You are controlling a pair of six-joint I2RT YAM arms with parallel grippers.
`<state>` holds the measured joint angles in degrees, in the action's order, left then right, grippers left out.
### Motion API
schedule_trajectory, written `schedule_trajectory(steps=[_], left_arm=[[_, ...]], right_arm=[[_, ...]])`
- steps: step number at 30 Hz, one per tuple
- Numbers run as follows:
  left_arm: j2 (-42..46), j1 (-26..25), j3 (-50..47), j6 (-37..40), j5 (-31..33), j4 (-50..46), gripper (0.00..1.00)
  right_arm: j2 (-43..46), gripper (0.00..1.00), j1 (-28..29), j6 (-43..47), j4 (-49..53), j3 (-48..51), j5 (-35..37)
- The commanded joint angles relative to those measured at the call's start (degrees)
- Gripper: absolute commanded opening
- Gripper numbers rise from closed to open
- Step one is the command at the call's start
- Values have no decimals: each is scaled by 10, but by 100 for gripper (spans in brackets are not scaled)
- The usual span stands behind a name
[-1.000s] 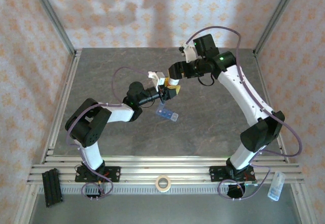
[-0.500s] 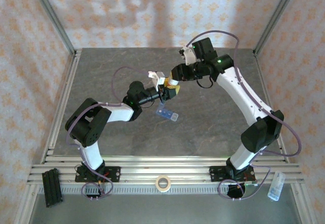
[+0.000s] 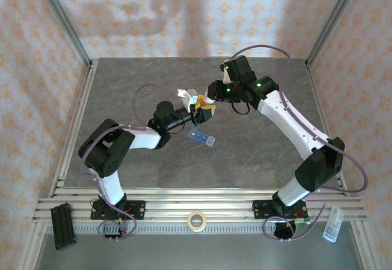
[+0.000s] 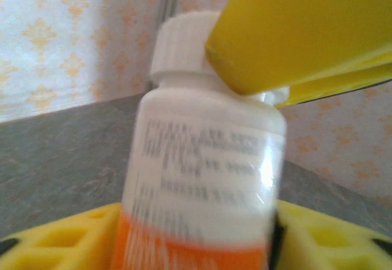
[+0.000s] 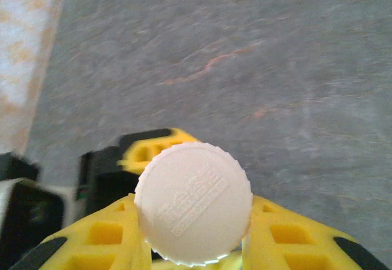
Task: Sort the pills into containers
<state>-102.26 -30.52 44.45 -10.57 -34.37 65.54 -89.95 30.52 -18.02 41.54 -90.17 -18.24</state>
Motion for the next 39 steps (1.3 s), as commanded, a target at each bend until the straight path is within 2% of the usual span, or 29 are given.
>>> schedule_trajectory(steps=[1,7,10,14,20,24,30,34,39], left_arm=[[36,3,-20,23,54,51,99],[68,4,-70,42,114,53,100],[90,5,-85,60,167,28,100],[129,8,-74,77,236,-72,100],[154,10,-11,105,276,-251,100],[147,13,21,95,290,-302,100],[141,14,20,87,295,-280,100],[143,14,30,92,296,-299,100],[142,17,82,95,290,-413,100]], right_arm=[[7,32,-34,-28,-22,8,88],[-11,32,-55,-22,-62,43,165],[-28,32,-56,-10,-88,65,210],[-52,32,-56,-1,-121,87,255],[-104,32,-56,-5,-134,87,310],[-127,32,-56,-14,-136,89,335],[-154,34,-56,-37,-135,101,368],[-168,38,-56,-50,-137,111,368],[-187,43,-56,-74,-141,121,365]])
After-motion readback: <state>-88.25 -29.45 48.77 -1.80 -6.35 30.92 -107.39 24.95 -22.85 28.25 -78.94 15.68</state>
